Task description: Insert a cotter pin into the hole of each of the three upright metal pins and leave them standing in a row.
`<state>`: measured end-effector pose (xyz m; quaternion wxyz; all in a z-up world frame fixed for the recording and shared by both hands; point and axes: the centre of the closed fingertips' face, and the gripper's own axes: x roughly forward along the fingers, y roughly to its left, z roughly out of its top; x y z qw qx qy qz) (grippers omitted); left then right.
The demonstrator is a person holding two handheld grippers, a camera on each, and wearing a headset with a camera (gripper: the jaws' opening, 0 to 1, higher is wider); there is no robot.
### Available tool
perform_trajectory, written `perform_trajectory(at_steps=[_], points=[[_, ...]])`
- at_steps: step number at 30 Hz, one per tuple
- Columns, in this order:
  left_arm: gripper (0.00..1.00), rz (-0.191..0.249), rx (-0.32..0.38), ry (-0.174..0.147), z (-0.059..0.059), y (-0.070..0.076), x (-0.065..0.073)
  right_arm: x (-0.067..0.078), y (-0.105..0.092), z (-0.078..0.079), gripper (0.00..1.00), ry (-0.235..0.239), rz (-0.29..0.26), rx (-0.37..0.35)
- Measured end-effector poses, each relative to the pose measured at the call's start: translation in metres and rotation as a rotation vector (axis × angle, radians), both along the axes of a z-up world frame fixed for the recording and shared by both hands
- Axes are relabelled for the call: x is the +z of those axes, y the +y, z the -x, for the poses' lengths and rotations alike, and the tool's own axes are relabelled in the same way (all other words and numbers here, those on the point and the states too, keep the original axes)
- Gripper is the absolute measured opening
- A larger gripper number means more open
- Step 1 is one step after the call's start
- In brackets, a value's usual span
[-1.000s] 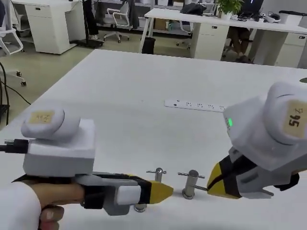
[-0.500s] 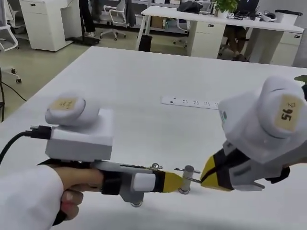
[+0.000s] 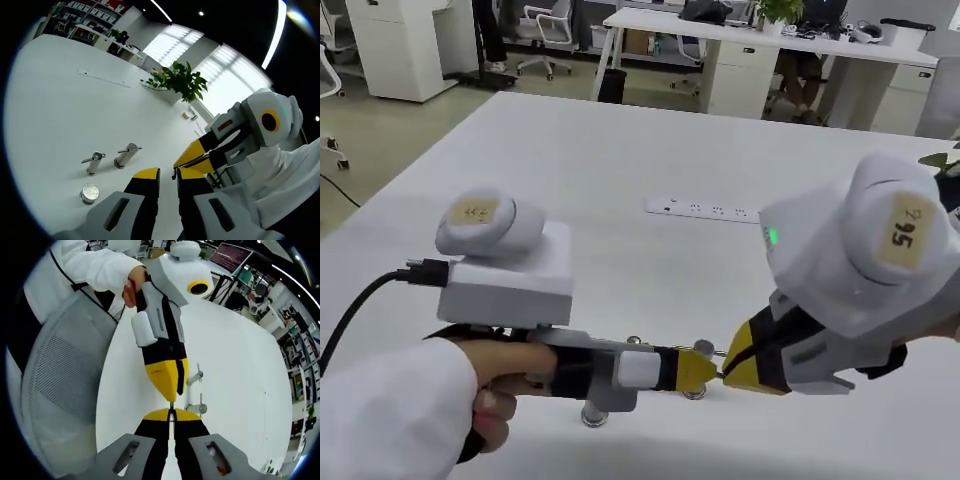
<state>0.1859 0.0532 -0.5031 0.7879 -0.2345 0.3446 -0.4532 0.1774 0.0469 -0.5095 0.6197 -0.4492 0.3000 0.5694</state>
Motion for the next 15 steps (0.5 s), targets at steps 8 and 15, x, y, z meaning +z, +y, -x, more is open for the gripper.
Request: perform_trajectory(at_steps=[8,15], points=[[0.06,0.02,-0.018,0.034,0.0022,-0.0073,-0.0005,0.0027,0.0011,0.0001,0.0,-0.006,-0.012,0.005],[0.0,0.045,-0.019,0.051,0.0027,-0.0101,0.0028,0.0013,-0.0003,0.0008,0.0,-0.018,-0.009,0.012]])
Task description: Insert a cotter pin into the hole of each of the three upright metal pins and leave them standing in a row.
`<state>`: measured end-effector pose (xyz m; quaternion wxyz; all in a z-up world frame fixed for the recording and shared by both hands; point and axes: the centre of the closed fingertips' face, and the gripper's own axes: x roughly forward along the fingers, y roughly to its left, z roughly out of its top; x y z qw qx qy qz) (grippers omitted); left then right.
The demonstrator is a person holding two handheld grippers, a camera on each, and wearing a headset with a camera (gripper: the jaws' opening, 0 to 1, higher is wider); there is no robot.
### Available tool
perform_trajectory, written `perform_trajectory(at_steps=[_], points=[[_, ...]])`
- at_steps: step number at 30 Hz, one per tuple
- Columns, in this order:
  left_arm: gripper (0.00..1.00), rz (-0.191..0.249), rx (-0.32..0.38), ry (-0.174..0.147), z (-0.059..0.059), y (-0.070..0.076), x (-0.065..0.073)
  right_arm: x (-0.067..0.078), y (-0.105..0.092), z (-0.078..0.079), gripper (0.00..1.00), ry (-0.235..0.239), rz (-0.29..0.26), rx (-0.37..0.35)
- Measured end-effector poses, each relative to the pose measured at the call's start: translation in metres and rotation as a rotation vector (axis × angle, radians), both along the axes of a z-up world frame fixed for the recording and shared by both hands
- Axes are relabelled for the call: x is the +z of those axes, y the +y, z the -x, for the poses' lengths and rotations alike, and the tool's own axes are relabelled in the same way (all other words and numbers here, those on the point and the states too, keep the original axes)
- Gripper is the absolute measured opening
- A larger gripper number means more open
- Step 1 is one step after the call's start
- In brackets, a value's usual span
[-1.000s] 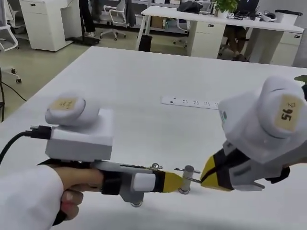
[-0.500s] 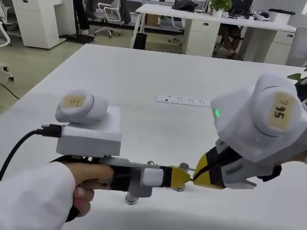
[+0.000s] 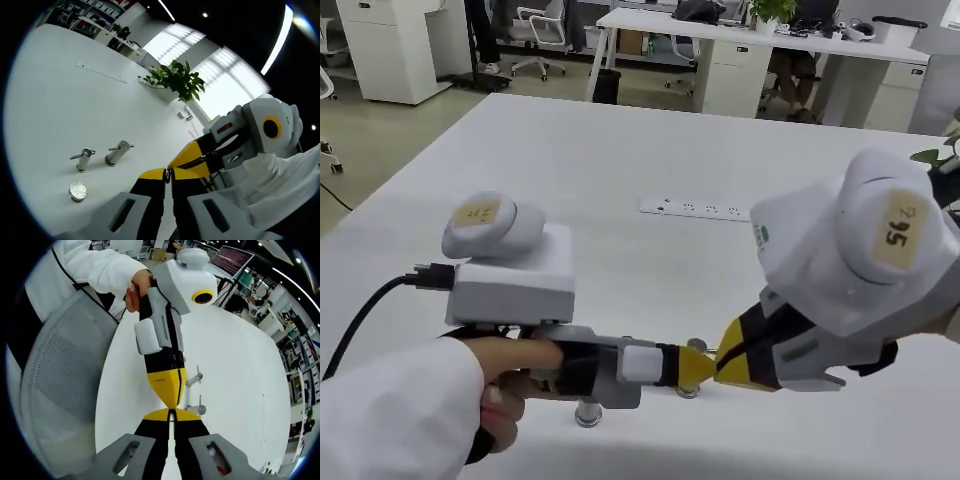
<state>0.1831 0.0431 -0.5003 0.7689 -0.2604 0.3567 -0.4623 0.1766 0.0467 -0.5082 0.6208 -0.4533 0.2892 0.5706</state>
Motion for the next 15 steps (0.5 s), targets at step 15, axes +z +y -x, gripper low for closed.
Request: perform_trajectory(at_steps=[15], points=[[0.0,-0.017,-0.026,0.002,0.0062,-0.0009,0.003,0.002,0.0019,0.0047,0.0,-0.007,-0.015,0.018]])
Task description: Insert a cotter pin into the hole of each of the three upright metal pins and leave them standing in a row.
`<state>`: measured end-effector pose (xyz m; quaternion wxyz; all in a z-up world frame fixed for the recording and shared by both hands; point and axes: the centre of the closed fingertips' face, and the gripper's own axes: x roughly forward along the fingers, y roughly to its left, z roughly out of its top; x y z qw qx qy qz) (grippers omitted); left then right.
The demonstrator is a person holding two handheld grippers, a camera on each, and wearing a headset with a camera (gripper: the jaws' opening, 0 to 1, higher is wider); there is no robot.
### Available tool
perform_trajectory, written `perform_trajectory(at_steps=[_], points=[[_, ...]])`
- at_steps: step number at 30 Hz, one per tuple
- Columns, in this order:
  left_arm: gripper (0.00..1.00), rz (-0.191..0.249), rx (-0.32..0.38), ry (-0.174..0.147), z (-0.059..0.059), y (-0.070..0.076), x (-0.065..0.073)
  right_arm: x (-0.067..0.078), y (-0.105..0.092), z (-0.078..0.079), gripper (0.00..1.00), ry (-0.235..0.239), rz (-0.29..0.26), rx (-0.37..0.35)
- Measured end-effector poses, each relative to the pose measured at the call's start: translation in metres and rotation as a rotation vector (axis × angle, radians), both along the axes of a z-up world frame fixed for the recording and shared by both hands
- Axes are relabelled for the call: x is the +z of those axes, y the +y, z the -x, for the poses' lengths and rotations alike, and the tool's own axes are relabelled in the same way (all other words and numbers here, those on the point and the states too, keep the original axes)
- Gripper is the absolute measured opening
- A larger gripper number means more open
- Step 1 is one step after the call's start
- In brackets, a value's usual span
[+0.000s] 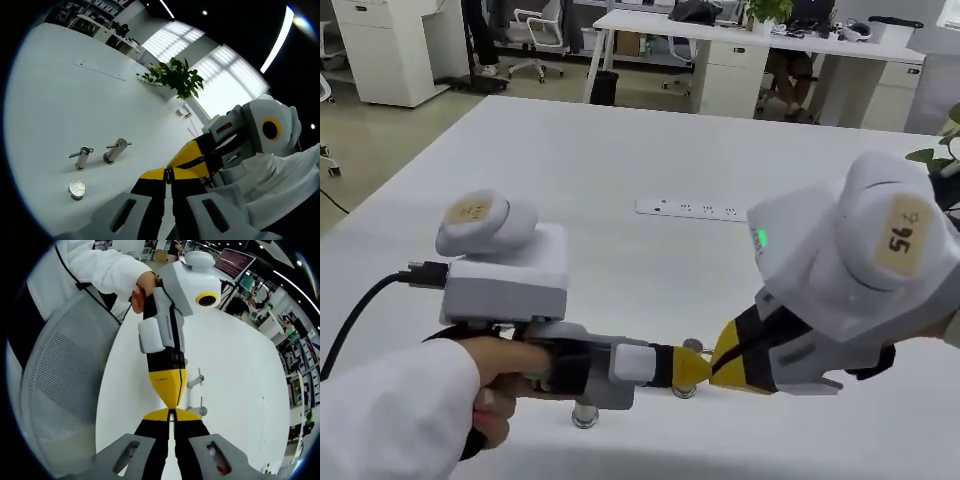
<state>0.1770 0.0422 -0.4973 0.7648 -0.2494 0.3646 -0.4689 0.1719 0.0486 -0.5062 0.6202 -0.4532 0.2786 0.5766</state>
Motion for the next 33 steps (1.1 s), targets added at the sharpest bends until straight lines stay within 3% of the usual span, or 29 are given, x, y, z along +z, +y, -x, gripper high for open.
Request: perform_trajectory(at_steps=[4,11,13,15,18,21,23,24,26,28,31,33], points=[[0.0,-0.021,-0.014,-0.03,0.001,0.0,0.001,0.001,0.001,0.001,0.0,0.008,-0.012,-0.011],[0.0,-0.033,-0.017,-0.041,0.001,0.002,-0.001,0.0,0.002,0.002,0.0,-0.025,-0.023,0.044],[0.0,-0.037,-0.018,-0.039,0.002,0.002,-0.002,-0.001,0.002,-0.001,0.01,-0.03,-0.037,0.019],[0.0,-0.039,-0.019,-0.038,0.003,0.003,-0.002,0.0,0.001,-0.002,0.08,-0.009,-0.056,-0.006],[0.0,-0.058,-0.02,-0.062,0.003,0.006,-0.002,0.002,0.0,-0.004,0.14,-0.016,-0.063,-0.011],[0.0,-0.073,-0.029,-0.096,0.004,0.01,-0.001,0.003,-0.006,-0.009,0.14,-0.009,-0.076,-0.033],[0.0,-0.037,-0.024,-0.071,0.005,0.012,0.004,0.003,-0.008,-0.014,0.15,0.017,-0.108,-0.083],[0.0,-0.041,-0.022,-0.077,0.005,0.015,0.004,0.003,-0.009,-0.014,0.16,0.028,-0.106,-0.075],[0.0,-0.077,-0.025,-0.124,0.003,0.019,0.003,0.0,-0.011,-0.009,0.16,0.081,-0.122,-0.079],[0.0,-0.085,-0.044,-0.163,0.005,0.021,0.005,0.001,-0.009,-0.004,0.15,0.137,-0.16,-0.086],[0.0,-0.108,-0.097,-0.297,0.007,0.022,0.012,0.004,-0.005,0.004,0.13,0.226,-0.22,-0.087],[0.0,-0.113,-0.138,-0.367,0.012,0.021,0.016,0.009,0.001,0.007,0.11,0.269,-0.274,-0.087]])
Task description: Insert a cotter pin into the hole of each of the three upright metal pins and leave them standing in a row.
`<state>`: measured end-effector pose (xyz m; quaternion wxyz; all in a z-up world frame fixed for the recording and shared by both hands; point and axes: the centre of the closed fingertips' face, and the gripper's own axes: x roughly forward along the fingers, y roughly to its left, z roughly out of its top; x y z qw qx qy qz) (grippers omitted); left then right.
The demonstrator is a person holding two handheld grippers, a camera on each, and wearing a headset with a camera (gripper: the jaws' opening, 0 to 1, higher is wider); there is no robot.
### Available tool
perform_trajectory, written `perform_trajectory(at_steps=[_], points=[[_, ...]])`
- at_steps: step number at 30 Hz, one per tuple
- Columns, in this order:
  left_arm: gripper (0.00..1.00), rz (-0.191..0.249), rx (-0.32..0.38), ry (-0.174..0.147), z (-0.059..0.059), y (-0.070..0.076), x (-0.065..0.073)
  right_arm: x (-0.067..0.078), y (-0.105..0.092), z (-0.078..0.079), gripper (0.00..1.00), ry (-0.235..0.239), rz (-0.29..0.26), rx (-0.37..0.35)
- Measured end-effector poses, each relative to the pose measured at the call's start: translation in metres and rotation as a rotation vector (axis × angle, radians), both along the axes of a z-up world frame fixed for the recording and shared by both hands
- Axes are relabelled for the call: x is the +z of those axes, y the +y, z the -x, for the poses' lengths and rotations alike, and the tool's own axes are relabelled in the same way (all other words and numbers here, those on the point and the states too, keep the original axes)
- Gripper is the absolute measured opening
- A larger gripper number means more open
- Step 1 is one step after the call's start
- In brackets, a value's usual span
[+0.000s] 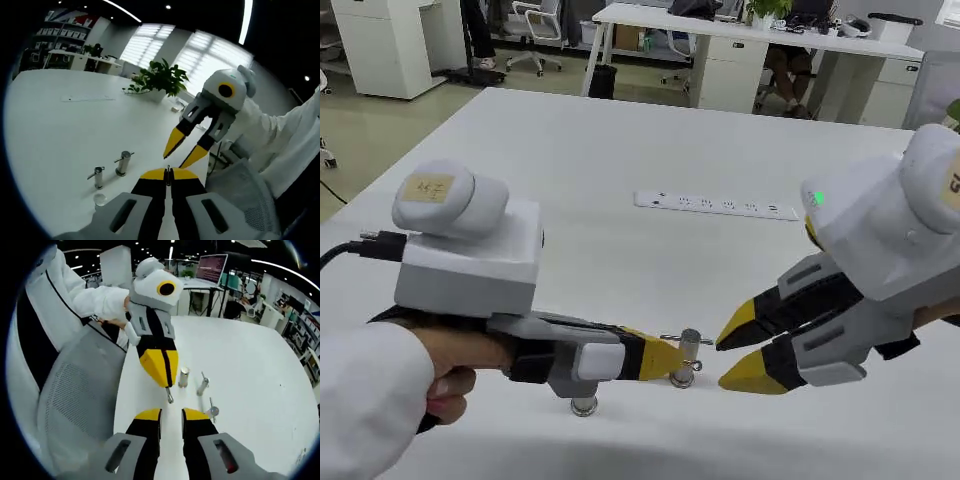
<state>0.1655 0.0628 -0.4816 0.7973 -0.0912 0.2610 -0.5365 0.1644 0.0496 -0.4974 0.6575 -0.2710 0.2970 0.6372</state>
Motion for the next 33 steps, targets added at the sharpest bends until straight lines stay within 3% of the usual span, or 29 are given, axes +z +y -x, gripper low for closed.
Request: perform_trajectory(at_steps=[1,3,6,9,11,19,30,33], points=[[0.0,-0.001,-0.019,-0.025,0.002,-0.001,0.002,0.001,0.001,0.001,0.09,0.024,-0.009,-0.003],[0.0,0.014,-0.045,-0.042,0.008,-0.003,0.007,0.003,0.004,0.005,0.06,0.077,-0.036,-0.018],[0.0,0.001,-0.084,-0.108,0.012,-0.003,0.01,0.006,0.008,0.012,0.04,0.112,-0.07,-0.001],[0.0,0.015,-0.108,-0.134,0.017,-0.005,0.016,0.006,0.009,0.017,0.02,0.131,-0.078,0.013],[0.0,0.022,-0.11,-0.136,0.017,-0.005,0.017,0.003,0.011,0.021,0.01,0.167,-0.084,0.007],[0.0,-0.007,-0.14,-0.149,0.02,-0.006,0.012,-0.001,0.011,0.029,0.0,0.175,-0.088,0.028],[0.0,-0.031,-0.187,-0.191,0.025,-0.005,0.008,0.003,0.007,0.033,0.0,0.205,-0.11,0.037],[0.0,-0.029,-0.191,-0.17,0.026,-0.006,0.005,0.003,0.007,0.034,0.0,0.22,-0.108,0.029]])
